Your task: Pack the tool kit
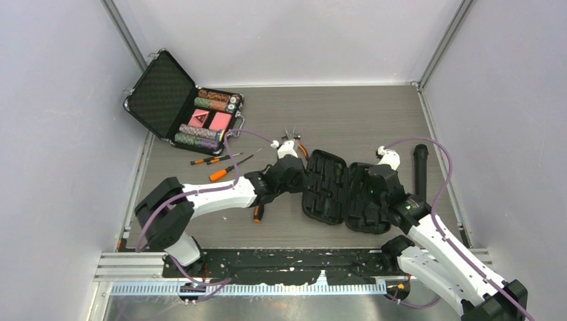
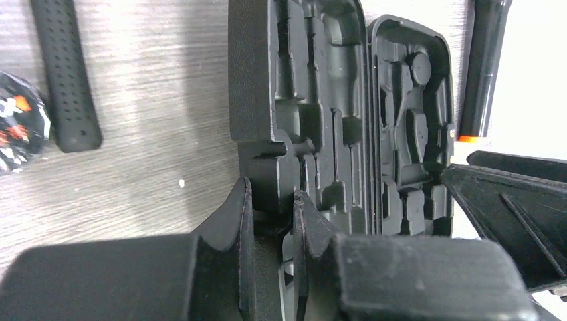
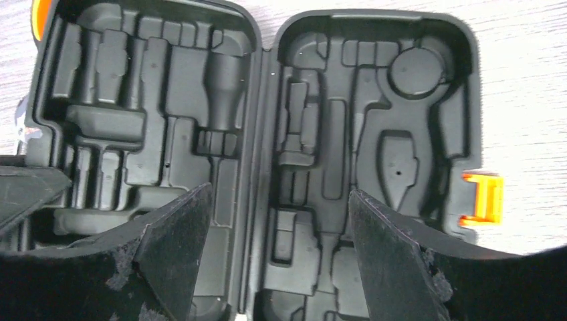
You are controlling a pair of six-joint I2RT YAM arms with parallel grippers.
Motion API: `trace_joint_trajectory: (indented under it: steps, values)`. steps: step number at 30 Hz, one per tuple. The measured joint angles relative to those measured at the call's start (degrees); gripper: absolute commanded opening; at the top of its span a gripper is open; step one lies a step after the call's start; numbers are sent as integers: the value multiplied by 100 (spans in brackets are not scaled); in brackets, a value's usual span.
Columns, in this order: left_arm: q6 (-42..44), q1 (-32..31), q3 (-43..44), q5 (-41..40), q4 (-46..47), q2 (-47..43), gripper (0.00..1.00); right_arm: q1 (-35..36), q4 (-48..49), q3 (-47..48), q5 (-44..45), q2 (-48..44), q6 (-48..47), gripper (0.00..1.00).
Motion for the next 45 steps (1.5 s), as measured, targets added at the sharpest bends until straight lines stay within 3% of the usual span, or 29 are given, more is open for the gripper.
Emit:
trace_joint_trajectory:
  steps: [4, 7, 11, 20, 34, 45]
  values:
    - [-389, -72, -337, -11, 520, 170, 49, -37, 87, -103, -118, 118, -9, 79]
    - [-643, -83, -706, -72, 841, 149, 74, -74, 181, -173, -247, 214, -31, 78]
    - [-595, -83, -1051, -369, 855, -234, 90, -101, 393, -192, -494, 542, -92, 72]
    - [420, 264, -1084, -859, 555, -2238, 94, -101, 911, -190, -1043, 1606, -310, 56]
    - [2142, 2739, -1172, 68, -1502, -4767, 96, -111, 1707, 111, -1248, 3047, -767, 48]
    - [2566, 2903, -1709, 101, -2599, -5866, 96, -111, 1891, 627, -1290, 3698, -1235, 50]
